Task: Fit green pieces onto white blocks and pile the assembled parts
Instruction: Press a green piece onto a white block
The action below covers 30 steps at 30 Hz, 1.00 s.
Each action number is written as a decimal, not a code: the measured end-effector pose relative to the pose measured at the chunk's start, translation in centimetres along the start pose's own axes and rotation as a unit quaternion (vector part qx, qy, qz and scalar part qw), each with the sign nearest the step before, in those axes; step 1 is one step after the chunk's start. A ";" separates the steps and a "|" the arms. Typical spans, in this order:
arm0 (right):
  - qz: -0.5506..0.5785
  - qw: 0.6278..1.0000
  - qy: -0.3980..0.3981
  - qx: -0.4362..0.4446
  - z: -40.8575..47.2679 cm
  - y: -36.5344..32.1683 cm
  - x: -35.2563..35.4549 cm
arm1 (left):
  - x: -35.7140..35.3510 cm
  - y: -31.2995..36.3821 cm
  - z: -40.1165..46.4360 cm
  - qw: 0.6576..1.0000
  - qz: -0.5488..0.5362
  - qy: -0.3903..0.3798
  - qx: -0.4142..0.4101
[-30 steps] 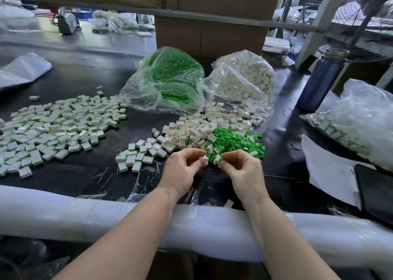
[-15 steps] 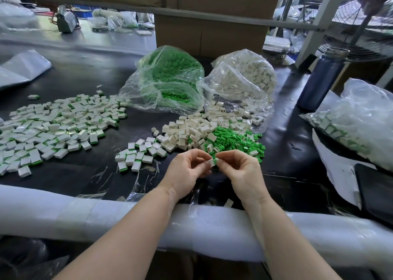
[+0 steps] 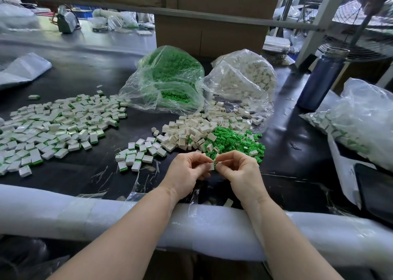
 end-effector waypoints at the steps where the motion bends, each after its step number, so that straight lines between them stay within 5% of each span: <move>1: 0.003 1.000 0.000 -0.004 0.0 0.1 0.0 | 0.0 0.0 0.0 1.000 0.003 -0.002 -0.001; 20: -0.033 0.999 -0.022 -0.030 -0.3 -0.1 0.2 | -0.5 -0.3 0.0 0.993 0.113 -0.035 -0.015; 30: 0.044 0.998 0.007 -0.047 0.2 0.4 0.1 | -0.7 0.1 -0.1 0.995 0.091 -0.007 -0.045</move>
Point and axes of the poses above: each hand's wrist, its own z-axis towards the middle knuckle, its own x-axis out of the back of the hand, y = z × x, the point moved 4 cm from there along z, towards the middle knuckle, and after that the axes turned 4 degrees about -x, right-handed, at the moved point
